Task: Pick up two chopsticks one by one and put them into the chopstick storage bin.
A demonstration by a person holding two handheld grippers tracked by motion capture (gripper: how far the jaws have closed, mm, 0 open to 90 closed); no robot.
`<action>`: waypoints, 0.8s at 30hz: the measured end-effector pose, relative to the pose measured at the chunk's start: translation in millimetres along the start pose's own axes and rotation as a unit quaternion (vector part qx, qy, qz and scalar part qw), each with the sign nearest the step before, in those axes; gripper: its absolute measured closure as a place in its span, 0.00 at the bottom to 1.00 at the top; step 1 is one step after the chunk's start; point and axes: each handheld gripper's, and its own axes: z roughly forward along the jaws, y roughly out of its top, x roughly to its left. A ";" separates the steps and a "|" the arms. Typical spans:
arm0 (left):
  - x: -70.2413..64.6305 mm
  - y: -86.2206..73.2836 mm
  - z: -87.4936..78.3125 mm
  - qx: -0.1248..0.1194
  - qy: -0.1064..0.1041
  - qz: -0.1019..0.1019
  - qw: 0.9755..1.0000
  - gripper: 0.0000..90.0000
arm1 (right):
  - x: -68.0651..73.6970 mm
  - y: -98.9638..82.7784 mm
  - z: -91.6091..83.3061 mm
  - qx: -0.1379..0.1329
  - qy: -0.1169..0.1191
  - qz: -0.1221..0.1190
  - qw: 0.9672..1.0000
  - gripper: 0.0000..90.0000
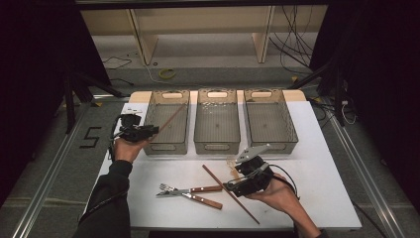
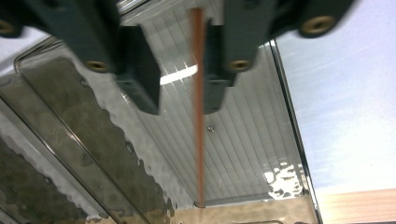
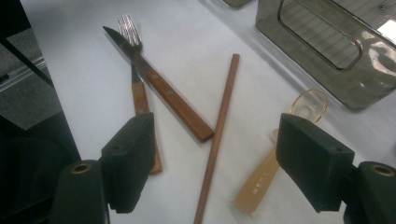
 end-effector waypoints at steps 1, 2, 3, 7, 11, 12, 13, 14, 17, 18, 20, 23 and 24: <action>-0.3 0.5 -1.2 -0.003 -0.002 -0.002 1.000 0.64 | -0.1 -0.1 -0.4 -0.001 0.000 0.000 1.000 0.33; -1.0 0.7 -2.0 -0.006 -0.004 -0.005 1.000 0.59 | -0.2 -0.2 -0.6 -0.001 0.000 0.001 1.000 0.33; -1.6 1.0 -3.9 -0.009 -0.009 -0.007 1.000 0.55 | -0.3 -0.2 -0.6 -0.001 -0.001 0.001 1.000 0.33; -8.1 -0.1 -13.9 -0.027 -0.041 -0.006 0.999 0.41 | -0.6 -0.2 -0.3 0.004 -0.001 0.005 1.000 0.33; -17.6 -5.2 -25.5 -0.053 -0.071 0.002 0.996 0.36 | -1.1 -0.3 1.1 0.012 0.002 0.007 1.000 0.34; -20.3 -6.7 -28.4 -0.058 -0.076 0.005 0.995 0.35 | -1.3 -0.3 1.4 0.015 0.006 0.007 1.000 0.35; -23.5 -8.6 -31.9 -0.064 -0.086 0.008 0.994 0.34 | -1.3 -0.2 2.0 0.019 0.008 0.009 1.000 0.35; -26.2 -9.8 -34.3 -0.066 -0.092 0.012 0.994 0.34 | -1.4 0.2 3.1 0.027 0.011 0.014 0.999 0.35; -34.3 -11.4 -39.3 -0.067 -0.096 0.024 0.993 0.33 | -1.4 0.7 6.1 0.036 0.018 0.015 0.999 0.36; -37.5 -12.6 -40.9 -0.070 -0.103 0.028 0.992 0.33 | -1.2 0.9 6.6 0.039 0.020 0.015 0.999 0.35; -43.5 -15.5 -42.9 -0.073 -0.107 0.038 0.991 0.32 | 0.4 0.9 9.0 0.046 0.025 0.011 0.999 0.36; -50.0 -20.2 -43.3 -0.077 -0.124 0.043 0.988 0.30 | 0.9 0.7 12.7 0.056 0.025 0.012 0.998 0.36; -52.6 -22.6 -43.5 -0.076 -0.129 0.046 0.988 0.29 | 0.6 0.4 13.8 0.057 0.025 0.012 0.998 0.36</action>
